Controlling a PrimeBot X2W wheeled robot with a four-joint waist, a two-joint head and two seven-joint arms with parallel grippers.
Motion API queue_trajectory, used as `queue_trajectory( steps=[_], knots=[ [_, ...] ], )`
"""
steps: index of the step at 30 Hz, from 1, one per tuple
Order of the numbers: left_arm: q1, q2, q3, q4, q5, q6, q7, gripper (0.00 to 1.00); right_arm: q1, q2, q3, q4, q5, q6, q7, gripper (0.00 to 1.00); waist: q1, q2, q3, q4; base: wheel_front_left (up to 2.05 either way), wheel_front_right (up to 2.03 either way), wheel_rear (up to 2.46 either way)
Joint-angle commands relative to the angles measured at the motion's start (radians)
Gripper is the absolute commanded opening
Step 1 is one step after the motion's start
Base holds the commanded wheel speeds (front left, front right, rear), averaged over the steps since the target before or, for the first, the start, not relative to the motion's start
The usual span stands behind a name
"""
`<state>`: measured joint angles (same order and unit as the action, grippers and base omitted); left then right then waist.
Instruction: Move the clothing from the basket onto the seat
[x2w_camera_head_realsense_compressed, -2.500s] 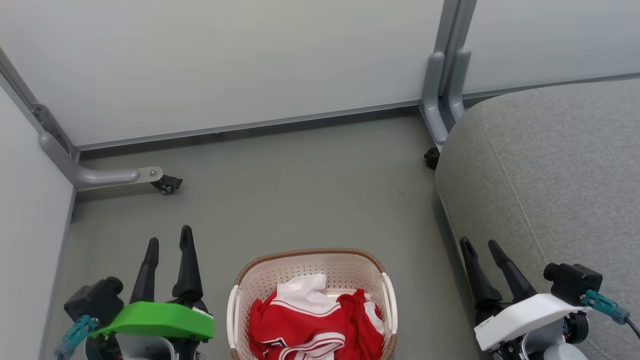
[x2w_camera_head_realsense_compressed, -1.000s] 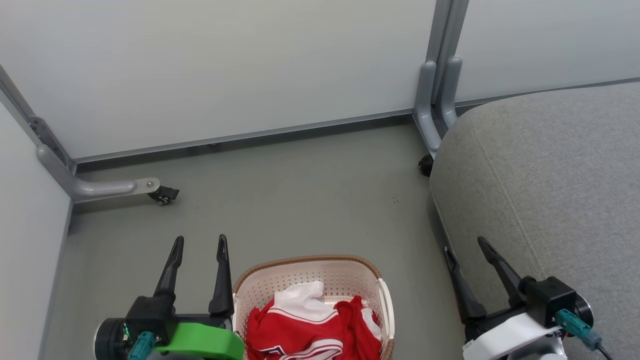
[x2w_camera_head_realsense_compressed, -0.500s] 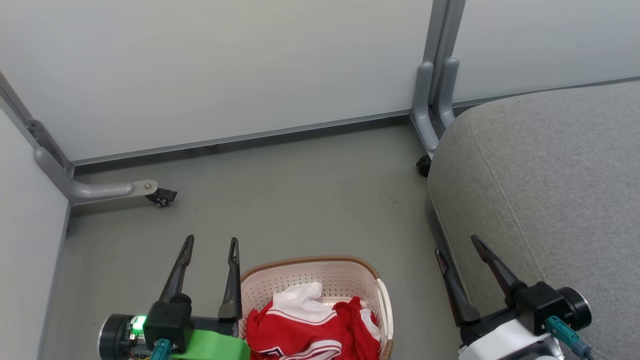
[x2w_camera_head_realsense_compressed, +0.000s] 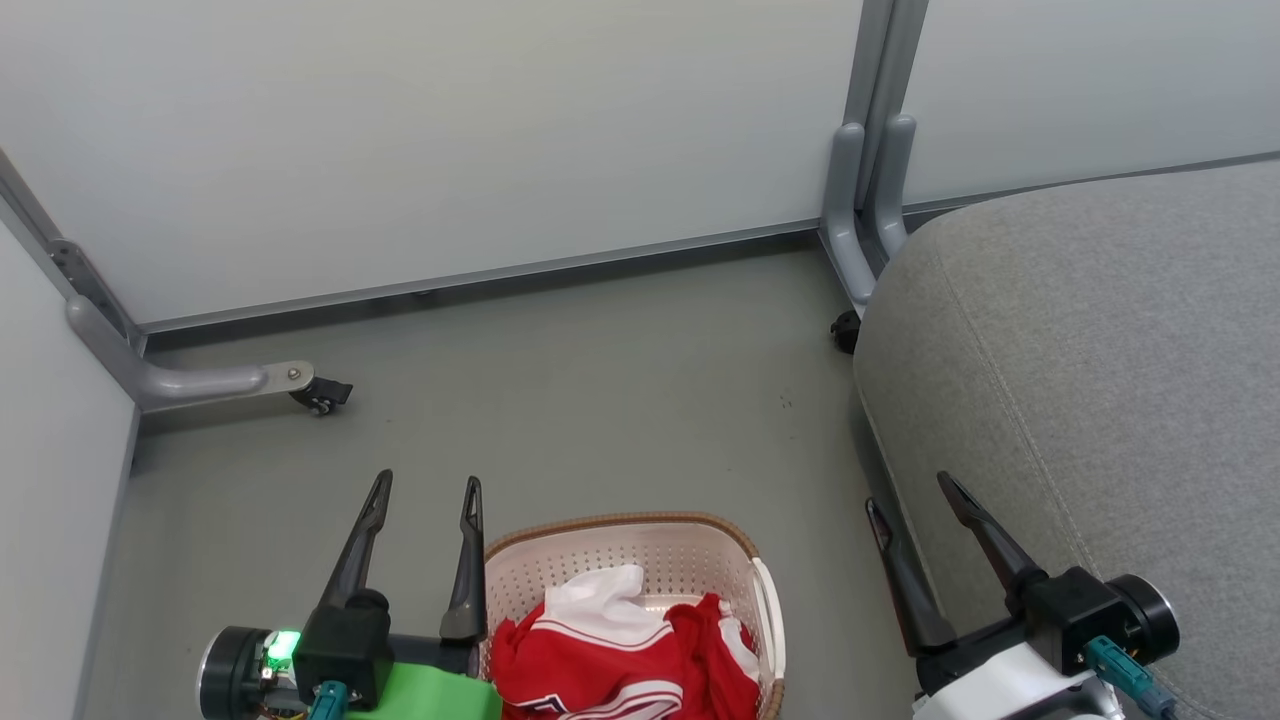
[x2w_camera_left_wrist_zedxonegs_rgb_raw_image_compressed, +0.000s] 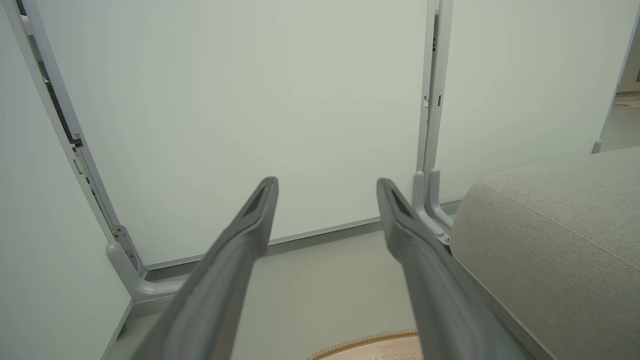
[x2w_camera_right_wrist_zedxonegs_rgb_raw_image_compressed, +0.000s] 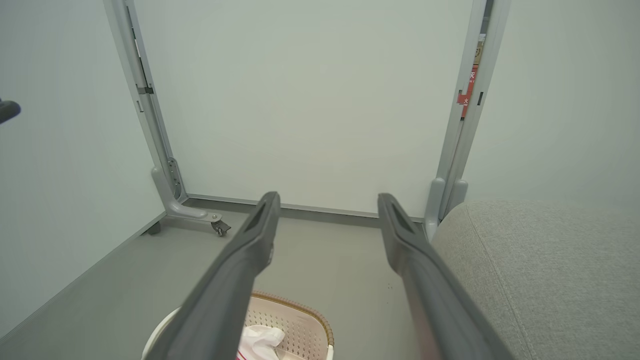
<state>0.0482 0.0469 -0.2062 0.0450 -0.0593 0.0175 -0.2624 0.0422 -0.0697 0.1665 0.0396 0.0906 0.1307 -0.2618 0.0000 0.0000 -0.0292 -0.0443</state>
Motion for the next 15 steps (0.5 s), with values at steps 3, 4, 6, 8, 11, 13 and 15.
queue_trajectory(
  steps=[3,4,6,8,11,13,15],
  knots=[
    [0.011,0.006,0.001,0.002,-0.002,-0.004,-0.004,1.0,0.01,0.002,0.0,-0.001,0.005,0.0,-0.005,1.0,0.0,0.0,-0.001,0.0,0.0,0.0,0.0],
    [0.01,0.006,0.002,0.002,-0.003,-0.005,-0.004,1.0,0.009,0.002,0.0,-0.001,0.006,0.0,-0.005,1.0,0.0,0.0,-0.001,-0.001,0.0,0.0,0.0],
    [0.008,0.006,0.003,0.002,-0.005,-0.005,-0.004,1.0,0.007,0.003,0.0,0.0,0.007,0.0,-0.005,1.0,0.0,0.0,0.0,-0.001,0.0,0.0,0.0],
    [0.007,0.006,0.003,0.003,-0.006,-0.006,-0.004,1.0,0.004,0.003,0.0,0.0,0.007,0.0,-0.005,1.0,0.0,0.0,0.002,-0.003,0.0,0.0,0.0],
    [0.008,0.006,0.003,0.004,-0.007,-0.009,-0.004,1.0,0.001,0.003,0.0,-0.002,0.008,0.0,-0.005,1.0,0.0,0.0,0.012,-0.006,0.0,0.0,0.0],
    [0.006,0.006,0.001,0.005,-0.004,-0.015,-0.004,1.0,-0.002,0.003,0.0,-0.002,0.01,0.0,-0.005,1.0,0.0,0.0,0.023,-0.008,0.0,0.0,0.0],
    [0.002,0.006,-0.003,0.01,-0.006,-0.017,-0.004,1.0,-0.006,0.003,-0.003,-0.003,0.009,0.0,-0.005,1.0,0.0,0.0,0.036,-0.01,0.0,0.0,0.0]
  ],
)
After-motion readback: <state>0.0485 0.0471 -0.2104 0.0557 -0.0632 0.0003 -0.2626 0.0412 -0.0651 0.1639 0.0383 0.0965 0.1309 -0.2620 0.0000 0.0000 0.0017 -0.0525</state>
